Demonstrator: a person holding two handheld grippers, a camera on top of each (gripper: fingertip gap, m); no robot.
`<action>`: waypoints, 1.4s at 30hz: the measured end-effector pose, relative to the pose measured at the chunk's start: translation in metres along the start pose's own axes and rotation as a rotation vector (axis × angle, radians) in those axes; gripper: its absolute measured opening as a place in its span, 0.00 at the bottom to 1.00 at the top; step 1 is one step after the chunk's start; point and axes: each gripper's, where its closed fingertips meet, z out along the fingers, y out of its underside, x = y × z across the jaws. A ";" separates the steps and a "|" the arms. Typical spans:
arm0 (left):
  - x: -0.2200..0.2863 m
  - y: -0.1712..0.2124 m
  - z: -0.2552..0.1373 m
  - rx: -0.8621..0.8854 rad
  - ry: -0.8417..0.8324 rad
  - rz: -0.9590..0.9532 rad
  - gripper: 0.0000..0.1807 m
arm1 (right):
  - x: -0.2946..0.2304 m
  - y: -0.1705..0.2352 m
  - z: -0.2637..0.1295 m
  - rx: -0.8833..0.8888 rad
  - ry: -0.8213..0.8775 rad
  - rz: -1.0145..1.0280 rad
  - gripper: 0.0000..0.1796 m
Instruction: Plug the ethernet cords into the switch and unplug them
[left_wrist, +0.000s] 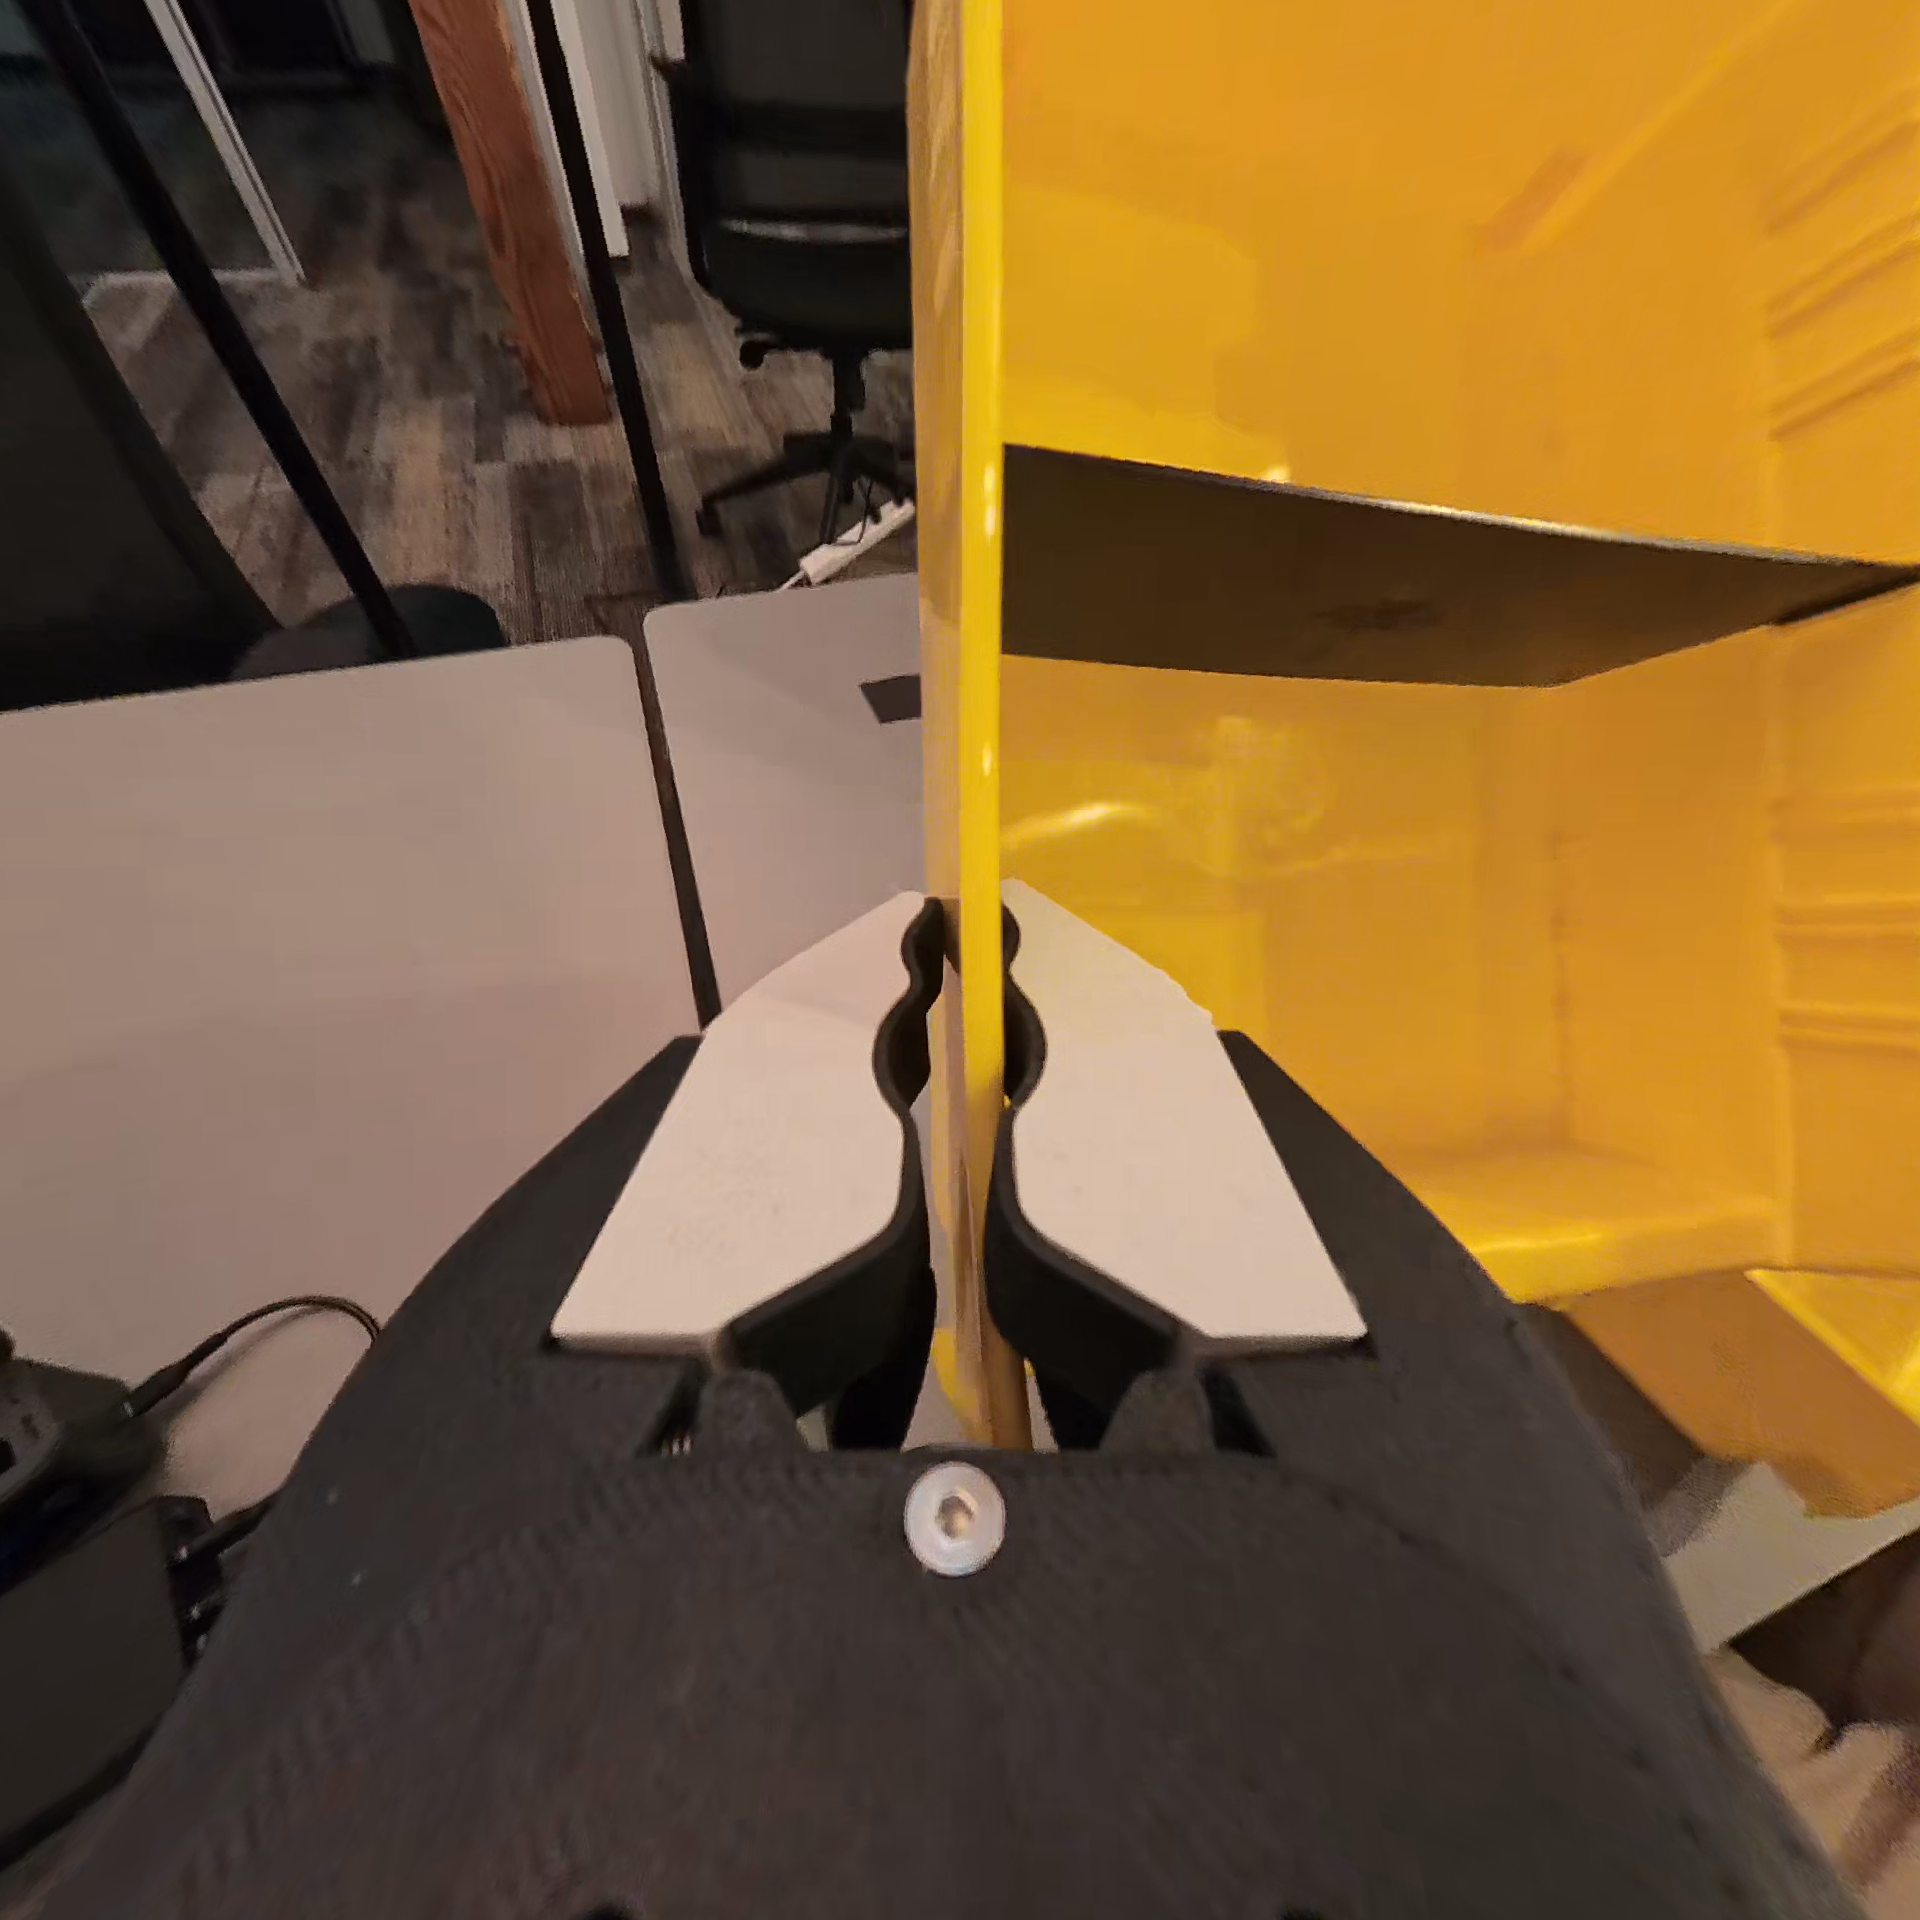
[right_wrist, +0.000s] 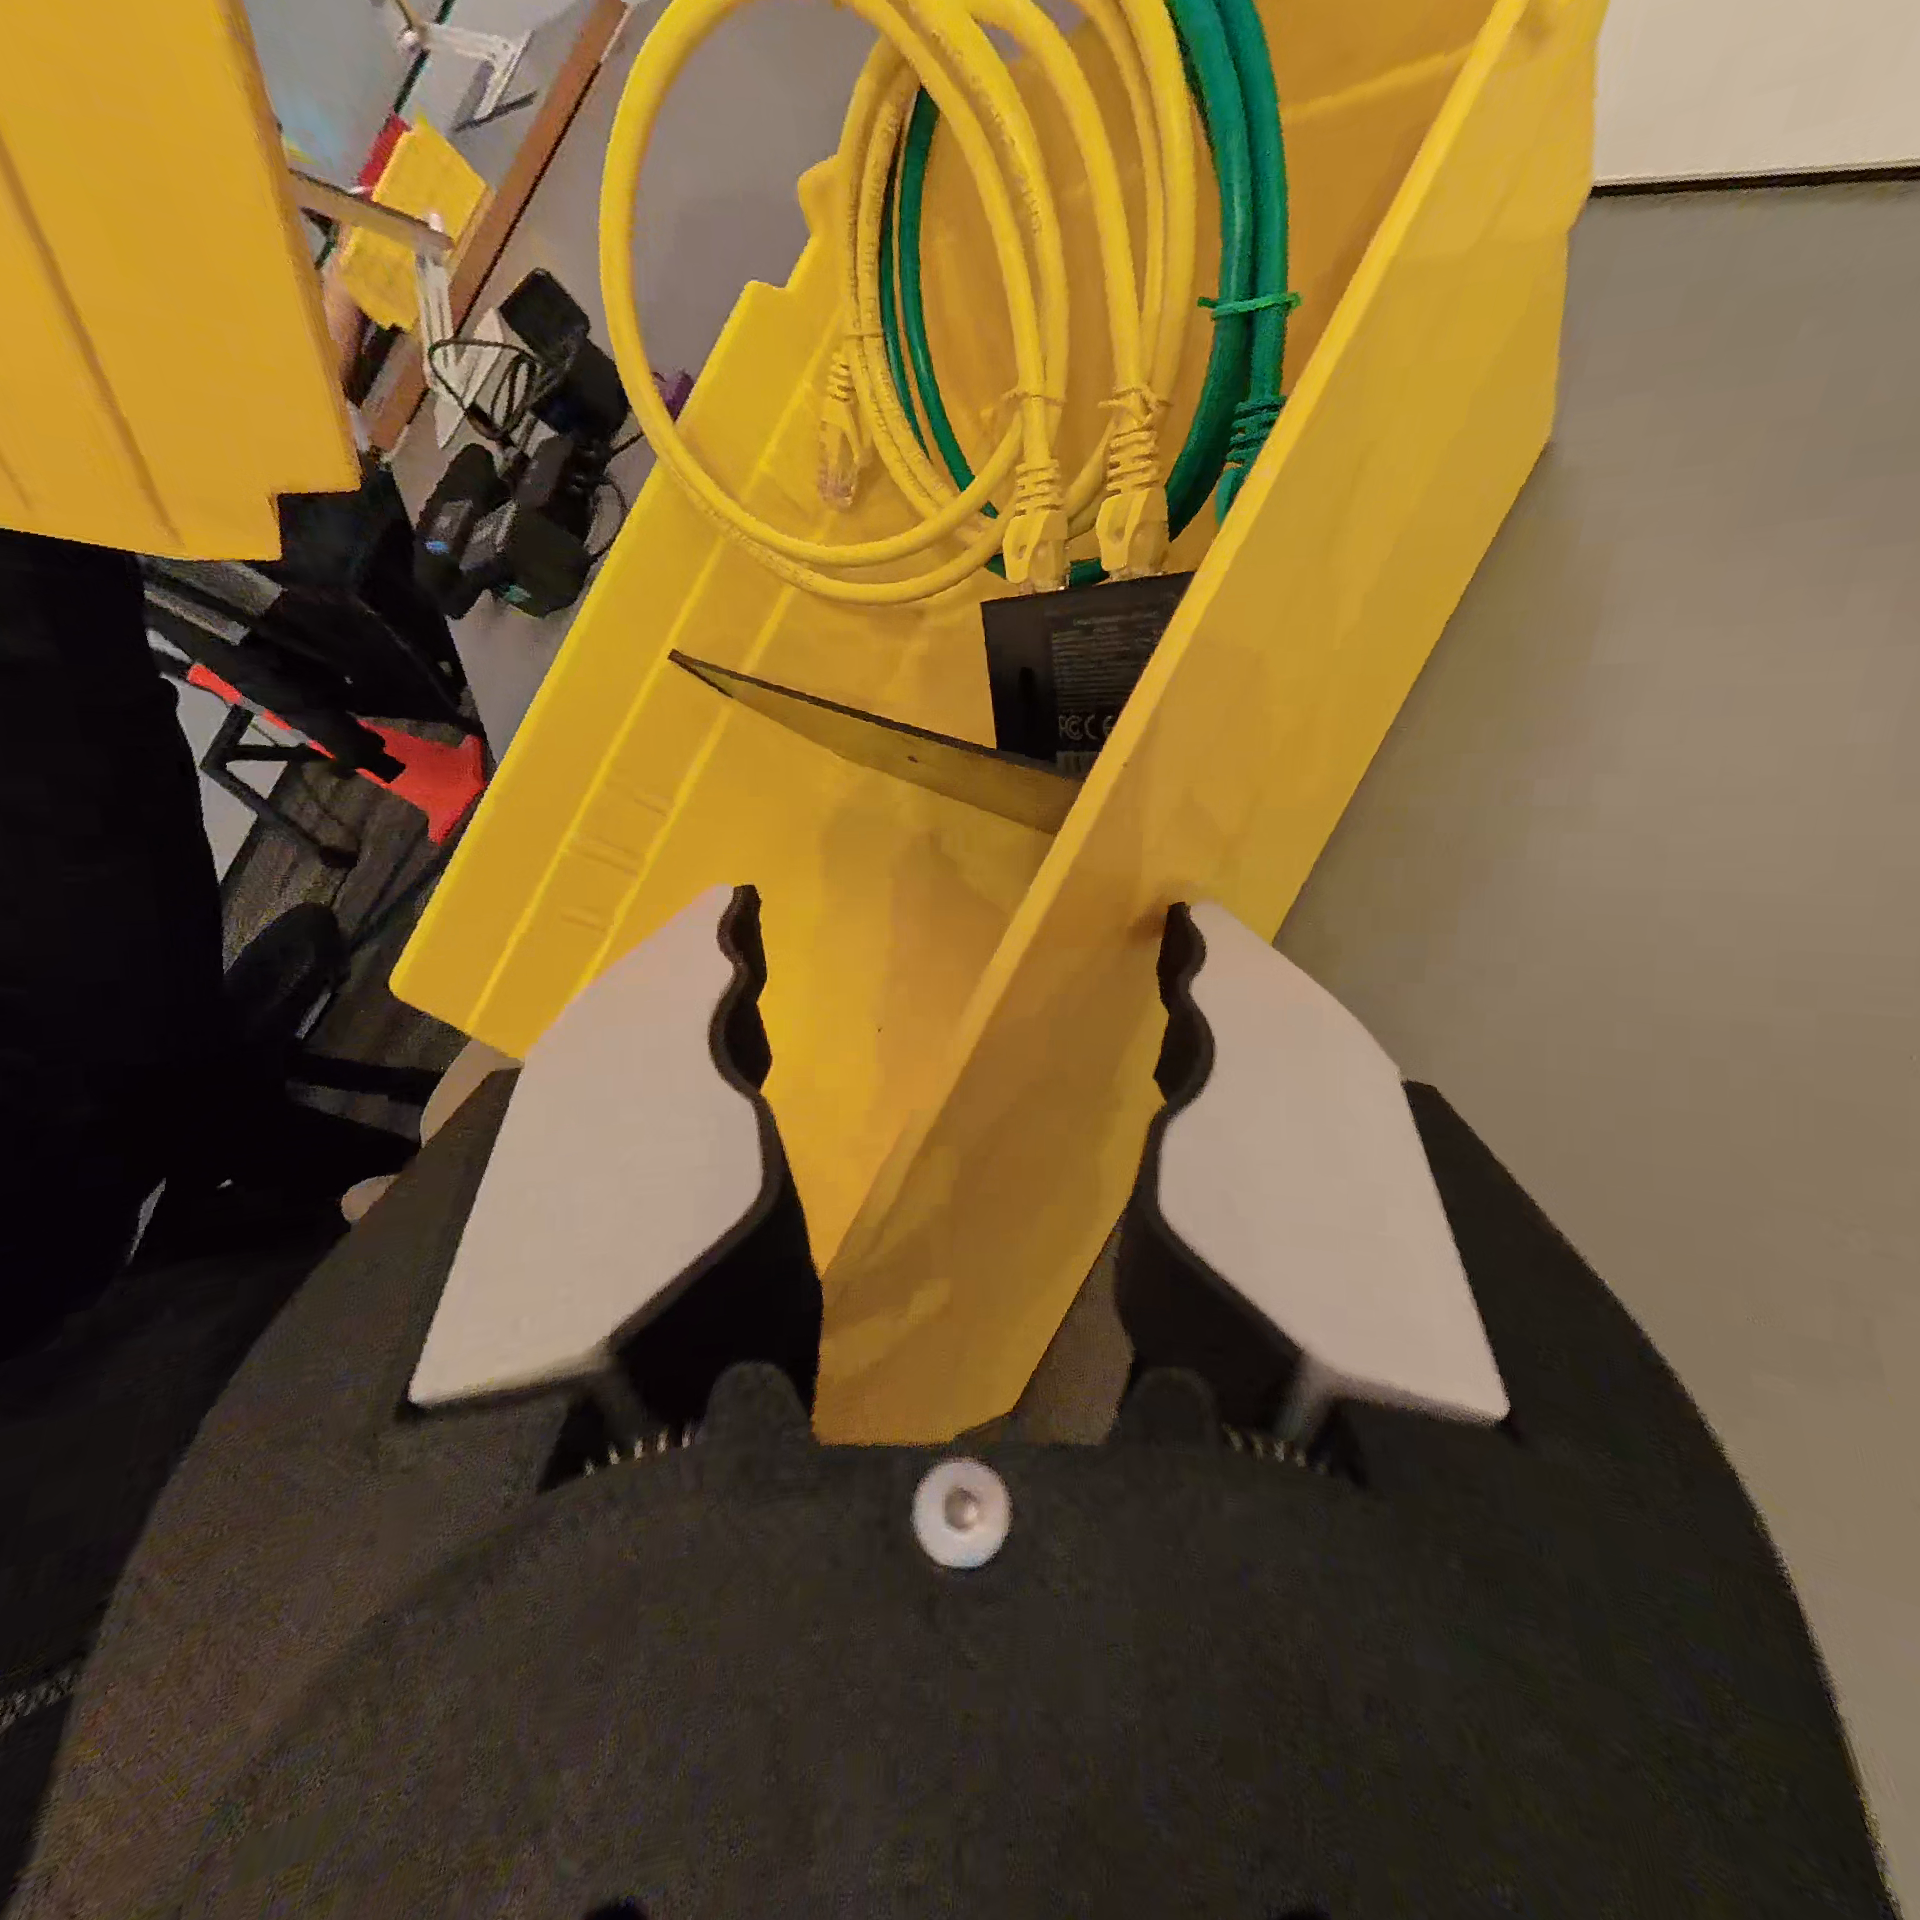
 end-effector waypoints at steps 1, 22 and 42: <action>0.007 -0.006 -0.003 0.007 0.007 0.013 0.03 | -0.010 -0.001 0.013 -0.012 -0.020 -0.015 0.43; 0.206 -0.046 0.054 0.093 0.306 0.175 0.05 | 0.018 -0.030 -0.105 0.109 0.695 -0.581 0.58; 0.376 -0.038 0.133 0.008 0.454 0.222 0.05 | 0.048 0.011 -0.228 0.214 0.923 -0.477 0.57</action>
